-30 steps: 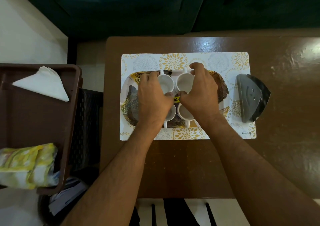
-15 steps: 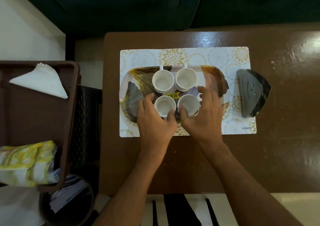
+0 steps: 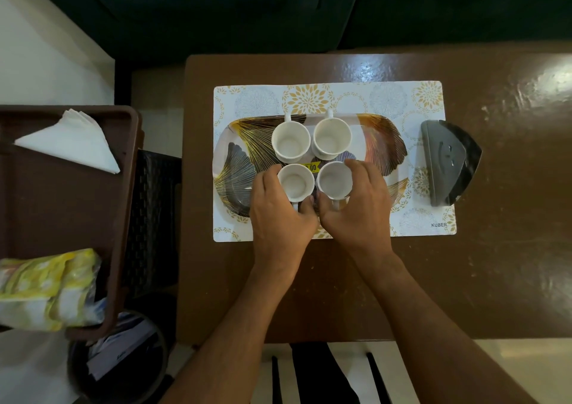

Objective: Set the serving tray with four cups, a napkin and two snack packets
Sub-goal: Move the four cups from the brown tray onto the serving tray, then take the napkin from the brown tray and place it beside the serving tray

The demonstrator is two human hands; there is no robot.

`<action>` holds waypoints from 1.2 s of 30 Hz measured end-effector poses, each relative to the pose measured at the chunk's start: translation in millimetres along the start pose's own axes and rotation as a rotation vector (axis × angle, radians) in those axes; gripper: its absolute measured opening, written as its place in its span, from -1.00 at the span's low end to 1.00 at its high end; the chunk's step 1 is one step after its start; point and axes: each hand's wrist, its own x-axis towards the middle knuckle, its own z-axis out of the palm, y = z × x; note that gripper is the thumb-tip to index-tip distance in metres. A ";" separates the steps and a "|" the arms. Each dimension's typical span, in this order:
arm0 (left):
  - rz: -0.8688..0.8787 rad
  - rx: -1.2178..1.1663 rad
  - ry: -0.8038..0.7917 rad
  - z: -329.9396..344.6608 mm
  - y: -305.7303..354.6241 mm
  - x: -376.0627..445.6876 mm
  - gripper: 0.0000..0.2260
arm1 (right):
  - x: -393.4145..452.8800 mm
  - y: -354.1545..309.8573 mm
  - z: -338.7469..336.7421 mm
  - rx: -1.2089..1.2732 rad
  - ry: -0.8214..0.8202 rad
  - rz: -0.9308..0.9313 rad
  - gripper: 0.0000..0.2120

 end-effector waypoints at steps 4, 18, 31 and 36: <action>0.000 -0.007 -0.001 -0.7 0.0 0.2 -0.42 | -1.5 0.5 0.0 -0.004 -0.005 -0.001 -0.42; 0.006 -0.013 -0.031 -6.4 2.0 -0.4 -0.34 | -5.0 -2.4 -2.5 -0.056 0.022 -0.009 -0.34; 0.031 0.023 0.076 -80.3 -39.2 30.6 -0.40 | 2.0 -86.6 24.4 -0.069 0.066 -0.207 -0.38; -0.041 0.051 0.145 -130.6 -82.5 57.1 -0.43 | 5.7 -151.3 65.0 -0.074 0.007 -0.295 -0.42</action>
